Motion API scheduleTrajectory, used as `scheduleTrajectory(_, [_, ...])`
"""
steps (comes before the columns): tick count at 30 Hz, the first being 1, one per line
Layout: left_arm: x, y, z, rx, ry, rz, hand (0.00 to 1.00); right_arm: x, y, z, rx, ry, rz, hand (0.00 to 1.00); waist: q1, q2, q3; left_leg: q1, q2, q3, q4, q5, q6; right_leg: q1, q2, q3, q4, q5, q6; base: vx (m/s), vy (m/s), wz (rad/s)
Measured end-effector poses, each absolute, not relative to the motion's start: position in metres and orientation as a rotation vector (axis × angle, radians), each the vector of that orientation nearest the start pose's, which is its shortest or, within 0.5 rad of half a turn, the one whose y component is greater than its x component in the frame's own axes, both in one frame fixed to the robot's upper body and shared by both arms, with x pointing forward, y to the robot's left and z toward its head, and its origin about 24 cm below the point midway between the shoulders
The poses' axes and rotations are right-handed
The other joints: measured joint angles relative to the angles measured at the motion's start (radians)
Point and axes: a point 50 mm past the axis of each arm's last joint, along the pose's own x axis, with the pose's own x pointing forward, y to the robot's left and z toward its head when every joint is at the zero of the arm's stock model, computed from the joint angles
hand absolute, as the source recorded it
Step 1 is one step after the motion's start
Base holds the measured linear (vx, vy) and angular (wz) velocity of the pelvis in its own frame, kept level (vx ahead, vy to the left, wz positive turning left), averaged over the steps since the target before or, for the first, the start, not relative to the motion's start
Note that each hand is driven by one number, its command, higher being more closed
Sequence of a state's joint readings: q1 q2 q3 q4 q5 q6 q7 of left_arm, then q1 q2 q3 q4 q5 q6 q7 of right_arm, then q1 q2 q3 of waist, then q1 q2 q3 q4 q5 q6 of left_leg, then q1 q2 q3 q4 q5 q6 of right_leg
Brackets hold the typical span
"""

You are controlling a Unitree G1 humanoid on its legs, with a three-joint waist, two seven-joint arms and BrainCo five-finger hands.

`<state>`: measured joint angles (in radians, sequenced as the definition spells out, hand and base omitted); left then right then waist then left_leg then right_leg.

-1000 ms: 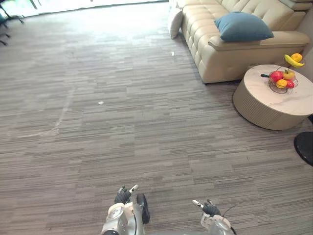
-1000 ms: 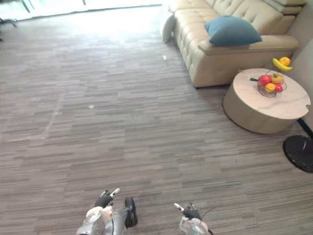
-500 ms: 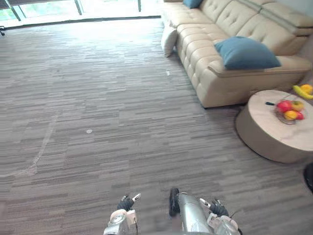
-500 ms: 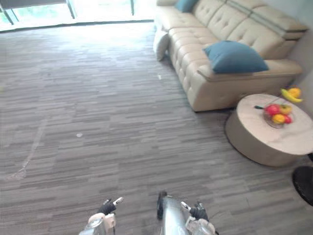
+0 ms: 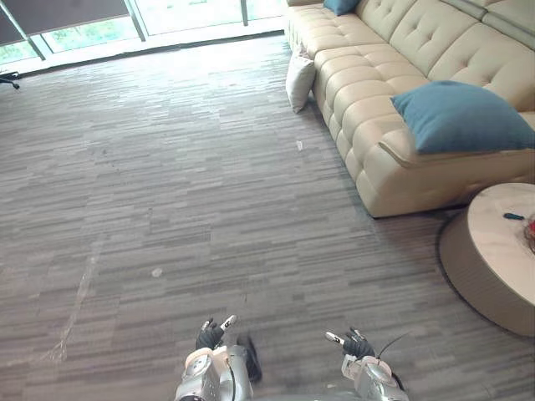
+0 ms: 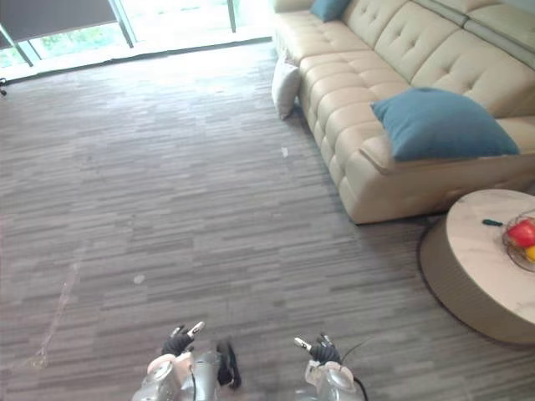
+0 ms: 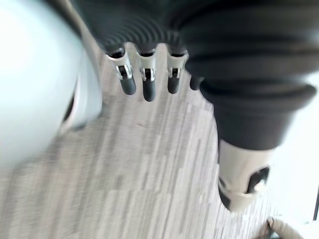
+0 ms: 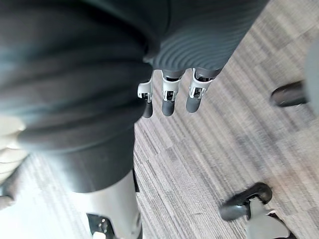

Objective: Pick up cushions and gather them together orderly.

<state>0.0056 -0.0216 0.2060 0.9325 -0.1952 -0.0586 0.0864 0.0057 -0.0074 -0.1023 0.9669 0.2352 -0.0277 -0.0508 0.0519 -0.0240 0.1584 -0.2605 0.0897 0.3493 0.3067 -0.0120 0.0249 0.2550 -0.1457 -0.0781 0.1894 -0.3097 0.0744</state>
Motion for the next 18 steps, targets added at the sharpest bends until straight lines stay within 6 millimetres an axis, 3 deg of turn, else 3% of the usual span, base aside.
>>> scheduleTrajectory(1, [0.146,0.181,-0.142,-0.235,0.882,0.365,0.0,0.137,-0.167,-0.148,0.24,0.949,-0.267,0.0,-0.001,-0.02,-0.007,0.022,-0.029,0.001,0.018,-0.041,0.015,-0.046,-0.027,0.023,0.15,0.036,0.052,0.67,0.286,0.24])
scheduleTrajectory(2, [0.146,0.181,-0.143,-0.231,0.886,0.365,0.0,0.134,-0.167,-0.149,0.241,0.956,-0.269,0.0,0.001,-0.025,-0.007,0.045,-0.04,-0.001,0.013,-0.058,0.018,-0.077,-0.035,0.038,0.249,0.06,0.059,0.75,0.328,0.21])
scheduleTrajectory(4, [0.142,0.186,-0.145,-0.214,0.911,0.374,0.0,0.131,-0.168,-0.15,0.242,0.956,-0.27,0.0,-0.004,-0.032,0.004,0.185,-0.075,-0.005,-0.032,-0.125,0.023,-0.275,-0.059,0.09,0.723,0.204,0.09,0.63,0.251,0.11])
scheduleTrajectory(7, [0.135,0.186,-0.149,-0.209,0.956,0.382,0.0,0.137,-0.174,-0.145,0.236,0.91,-0.278,0.0,-0.018,-0.004,0.013,0.364,-0.088,-0.016,-0.123,-0.184,0.022,-0.436,-0.037,0.064,0.908,0.138,0.048,0.45,0.124,0.05])
scheduleTrajectory(8, [0.134,0.186,-0.149,-0.206,0.961,0.383,0.0,0.138,-0.174,-0.144,0.24,0.901,-0.281,0.0,-0.024,-0.003,0.013,0.399,-0.089,-0.029,-0.141,-0.198,0.017,-0.483,-0.03,0.036,0.898,0.121,0.043,0.51,0.065,0.3])
scheduleTrajectory(9, [0.132,0.185,-0.151,-0.202,0.972,0.382,0.0,0.141,-0.175,-0.142,0.241,0.886,-0.281,0.0,-0.035,-0.006,0.016,0.44,-0.09,-0.047,-0.165,-0.208,0.016,-0.535,-0.026,-0.008,0.857,0.09,0.01,0.43,-0.024,0.7])
scheduleTrajectory(10, [0.131,0.181,-0.152,-0.207,0.988,0.375,0.0,0.144,-0.179,-0.14,0.248,0.866,-0.297,0.0,-0.057,-0.008,0.018,0.499,-0.088,-0.089,-0.202,-0.236,0.015,-0.596,-0.023,-0.076,0.725,0.072,-0.013,0.45,-0.05,0.68])
scheduleTrajectory(11, [0.132,0.18,-0.152,-0.209,0.989,0.373,0.0,0.144,-0.179,-0.14,0.249,0.864,-0.299,0.0,-0.059,-0.008,0.018,0.513,-0.087,-0.094,-0.206,-0.242,0.014,-0.606,-0.021,-0.083,0.699,0.072,-0.014,0.52,-0.095,0.66])
scheduleTrajectory(14, [0.133,0.17,-0.153,-0.222,0.997,0.354,0.0,0.144,-0.185,-0.139,0.255,0.859,-0.325,0.0,-0.062,-0.013,0.02,0.602,-0.089,-0.143,-0.241,-0.321,-0.035,-0.654,-0.009,-0.127,0.313,0.183,-0.028,0.63,-0.191,0.49])
scheduleTrajectory(15, [0.133,0.165,-0.154,-0.227,1.005,0.343,0.0,0.14,-0.191,-0.14,0.244,0.867,-0.337,0.0,-0.073,-0.001,0.019,0.645,-0.078,-0.174,-0.253,-0.343,-0.027,-0.652,-0.002,-0.126,0.352,0.241,-0.105,0.68,-0.197,0.41])
scheduleTrajectory(16, [0.129,0.157,-0.156,-0.247,1.022,0.33,0.0,0.14,-0.202,-0.139,0.22,0.868,-0.355,0.0,-0.067,0.037,0.014,0.663,-0.065,-0.184,-0.244,-0.32,-0.034,-0.656,0.003,-0.136,0.419,0.159,-0.105,0.67,-0.208,0.36])
scheduleTrajectory(18, [0.131,0.155,-0.155,-0.244,1.017,0.311,0.0,0.139,-0.204,-0.141,0.223,0.881,-0.368,0.0,-0.081,0.053,0.017,0.62,-0.042,-0.226,-0.089,-0.284,-0.086,-0.629,-0.001,-0.154,0.473,0.075,-0.13,0.63,-0.239,0.27])
